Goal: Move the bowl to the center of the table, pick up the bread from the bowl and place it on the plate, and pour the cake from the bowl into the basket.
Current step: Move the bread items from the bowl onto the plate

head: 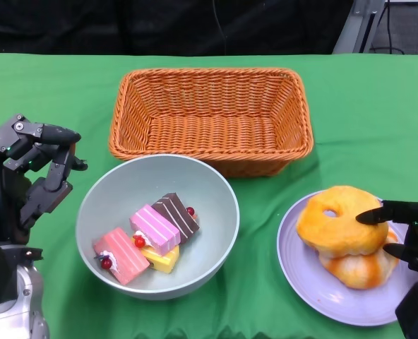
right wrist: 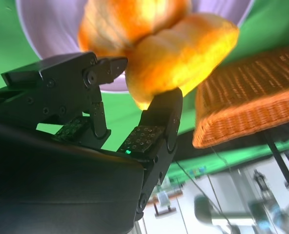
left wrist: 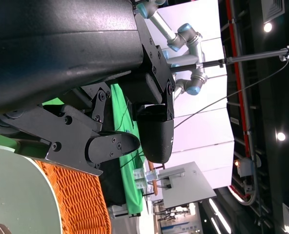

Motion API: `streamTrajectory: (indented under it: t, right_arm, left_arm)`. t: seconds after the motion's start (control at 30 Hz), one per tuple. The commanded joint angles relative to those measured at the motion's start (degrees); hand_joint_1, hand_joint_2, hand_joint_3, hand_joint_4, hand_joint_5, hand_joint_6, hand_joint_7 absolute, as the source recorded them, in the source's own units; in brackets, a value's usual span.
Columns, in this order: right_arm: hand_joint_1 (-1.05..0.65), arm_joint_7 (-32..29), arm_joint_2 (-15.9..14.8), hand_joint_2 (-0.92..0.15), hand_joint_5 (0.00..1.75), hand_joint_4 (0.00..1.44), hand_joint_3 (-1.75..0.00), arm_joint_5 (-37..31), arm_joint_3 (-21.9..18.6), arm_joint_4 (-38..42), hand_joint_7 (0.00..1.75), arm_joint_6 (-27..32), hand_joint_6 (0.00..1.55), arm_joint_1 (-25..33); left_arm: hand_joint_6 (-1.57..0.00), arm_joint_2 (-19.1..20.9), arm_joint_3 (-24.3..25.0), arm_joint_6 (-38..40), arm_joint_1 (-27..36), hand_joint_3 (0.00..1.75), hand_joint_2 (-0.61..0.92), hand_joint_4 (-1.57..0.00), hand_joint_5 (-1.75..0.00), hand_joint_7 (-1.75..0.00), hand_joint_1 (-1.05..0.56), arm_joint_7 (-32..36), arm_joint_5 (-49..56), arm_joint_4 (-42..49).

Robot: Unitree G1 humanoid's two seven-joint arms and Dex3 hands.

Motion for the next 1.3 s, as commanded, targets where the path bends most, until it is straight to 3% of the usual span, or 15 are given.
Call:
streamTrajectory:
  t: [0.03,0.13,0.37,0.7,0.97,1.3]
  right_arm:
    - [0.00,6.88,-1.34,-0.91,0.78,0.89,-0.01,0.43,0.99,-4.06,0.10,5.91,1.08,2.79]
    - [-0.01,8.75,-2.03,-0.90,0.38,1.02,0.00,0.46,1.33,-6.01,0.01,7.10,1.06,3.31]
    - [-0.05,9.92,-2.87,-0.90,0.12,0.90,0.00,-0.20,1.50,-9.46,0.00,8.72,0.83,4.34]
    - [-0.12,11.53,-3.33,-0.87,0.02,0.82,0.00,-2.35,2.30,-12.60,0.00,12.06,0.70,5.12]
    - [-0.26,14.63,-4.32,-0.83,0.00,0.57,0.00,-2.68,2.38,-17.13,0.00,14.51,0.55,5.46]
    - [-0.36,10.62,-3.37,-0.82,0.00,0.45,0.00,-4.33,1.63,-19.98,0.00,14.20,0.52,6.62]
  left_arm:
    - [-0.90,1.04,0.53,0.21,-0.40,0.52,0.86,-0.84,-1.42,-0.95,-0.10,-0.40,-0.34,-0.44]
    - [-0.90,1.03,0.57,0.32,-0.35,0.51,0.86,-0.84,-1.41,-0.95,-0.10,-0.25,-0.11,-0.54]
    - [-0.91,0.96,0.48,0.40,-0.27,0.49,0.87,-0.85,-1.41,-0.95,-0.10,-0.25,0.12,-0.60]
    - [-0.91,0.96,0.58,-0.90,-0.57,0.47,0.88,-0.85,-1.42,-0.95,-0.11,-0.52,0.40,0.74]
    - [-0.91,0.96,0.69,-1.02,-0.86,0.47,0.87,-0.86,-1.42,-0.95,-0.12,-0.21,0.92,1.24]
    - [-0.91,0.85,0.74,-1.30,-0.75,0.49,0.87,-0.86,-1.41,-0.96,-0.12,0.50,1.72,1.49]
